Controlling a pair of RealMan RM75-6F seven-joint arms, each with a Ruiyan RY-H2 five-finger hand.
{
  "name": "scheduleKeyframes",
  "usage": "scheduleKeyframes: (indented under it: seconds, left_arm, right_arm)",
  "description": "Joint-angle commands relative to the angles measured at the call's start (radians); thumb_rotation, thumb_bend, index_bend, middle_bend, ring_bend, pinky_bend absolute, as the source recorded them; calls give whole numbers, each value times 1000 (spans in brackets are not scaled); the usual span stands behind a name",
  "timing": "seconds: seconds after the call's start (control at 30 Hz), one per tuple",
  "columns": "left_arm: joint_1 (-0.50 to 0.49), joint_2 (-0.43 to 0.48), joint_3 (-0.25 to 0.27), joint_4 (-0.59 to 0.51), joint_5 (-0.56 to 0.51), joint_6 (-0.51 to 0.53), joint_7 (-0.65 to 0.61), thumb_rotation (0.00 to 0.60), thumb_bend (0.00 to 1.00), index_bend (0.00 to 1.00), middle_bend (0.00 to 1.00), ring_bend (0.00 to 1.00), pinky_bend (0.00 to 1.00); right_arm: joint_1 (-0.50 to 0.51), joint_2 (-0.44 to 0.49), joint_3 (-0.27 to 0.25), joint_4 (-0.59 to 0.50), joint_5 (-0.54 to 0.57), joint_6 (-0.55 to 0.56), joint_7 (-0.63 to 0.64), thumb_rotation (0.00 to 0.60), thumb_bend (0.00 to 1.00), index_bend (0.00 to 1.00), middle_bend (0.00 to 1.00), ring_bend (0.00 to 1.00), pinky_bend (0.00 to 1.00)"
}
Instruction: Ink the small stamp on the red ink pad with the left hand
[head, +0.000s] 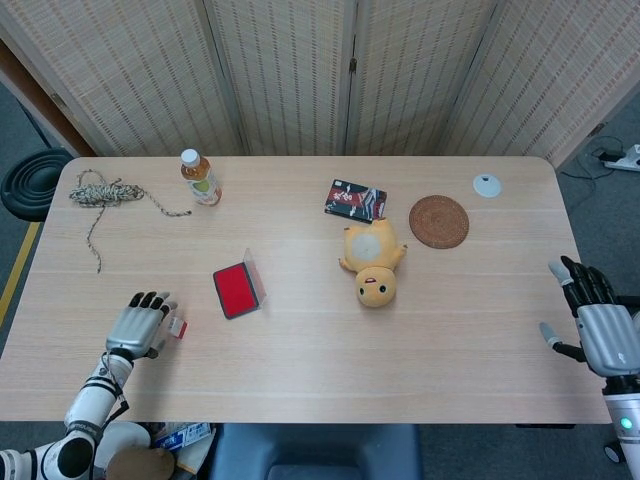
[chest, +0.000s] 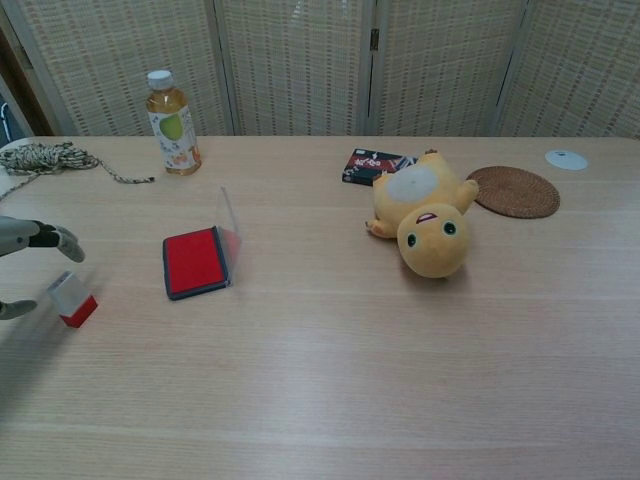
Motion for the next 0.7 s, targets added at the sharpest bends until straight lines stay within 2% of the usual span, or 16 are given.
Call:
scheduleKeyframes:
  seconds: [0.03, 0.7]
  left_arm:
    - [-9, -8, 2, 9, -11, -3, -7, 600, 380, 165, 50, 0, 0]
    - [-48, -46, 22, 6, -86, 53, 11, 600, 380, 213, 71, 0, 0]
  right_arm:
    - [2, 1, 1, 3, 3, -4, 6, 600, 299, 0, 0, 0, 0]
    - [-1, 14, -4, 7, -6, 3, 40, 600, 299, 0, 0, 0, 0]
